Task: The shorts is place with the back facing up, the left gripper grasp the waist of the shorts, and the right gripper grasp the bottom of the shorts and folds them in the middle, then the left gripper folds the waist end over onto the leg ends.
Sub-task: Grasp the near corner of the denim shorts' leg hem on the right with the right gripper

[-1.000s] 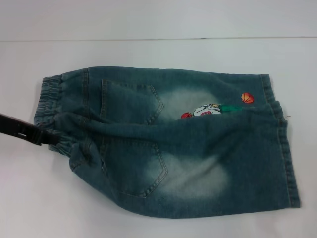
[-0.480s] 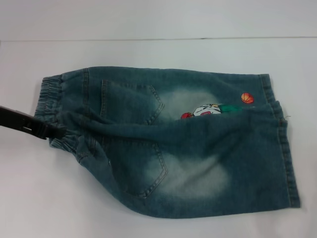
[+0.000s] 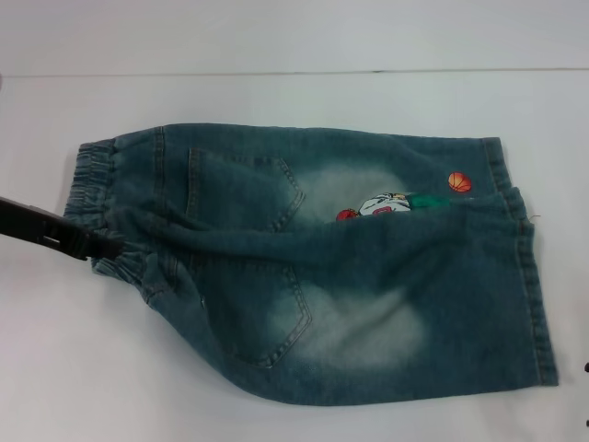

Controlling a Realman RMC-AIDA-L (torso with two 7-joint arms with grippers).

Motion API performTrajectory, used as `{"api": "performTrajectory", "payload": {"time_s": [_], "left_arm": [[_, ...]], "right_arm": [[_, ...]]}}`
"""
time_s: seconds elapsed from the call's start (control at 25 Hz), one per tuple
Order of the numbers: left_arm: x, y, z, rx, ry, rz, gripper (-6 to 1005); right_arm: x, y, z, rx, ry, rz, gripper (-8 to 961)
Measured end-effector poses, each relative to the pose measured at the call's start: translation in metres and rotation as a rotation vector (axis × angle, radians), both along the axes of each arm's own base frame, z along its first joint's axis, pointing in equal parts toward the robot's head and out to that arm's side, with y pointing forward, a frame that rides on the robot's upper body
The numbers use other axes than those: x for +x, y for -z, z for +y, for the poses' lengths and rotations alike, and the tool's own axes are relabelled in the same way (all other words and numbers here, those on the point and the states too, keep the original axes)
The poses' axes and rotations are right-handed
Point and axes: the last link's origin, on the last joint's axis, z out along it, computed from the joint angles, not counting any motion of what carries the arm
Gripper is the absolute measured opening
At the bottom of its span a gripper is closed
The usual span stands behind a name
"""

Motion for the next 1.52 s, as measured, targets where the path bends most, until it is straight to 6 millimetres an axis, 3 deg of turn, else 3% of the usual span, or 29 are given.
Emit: {"api": "performTrajectory", "payload": {"time_s": [1.52], "left_arm": [[0.002, 0.0, 0.002, -0.002, 0.009, 0.001, 63]], "right_arm": [[-0.007, 0.024, 0.002, -0.042, -0.04, -0.048, 941]]}}
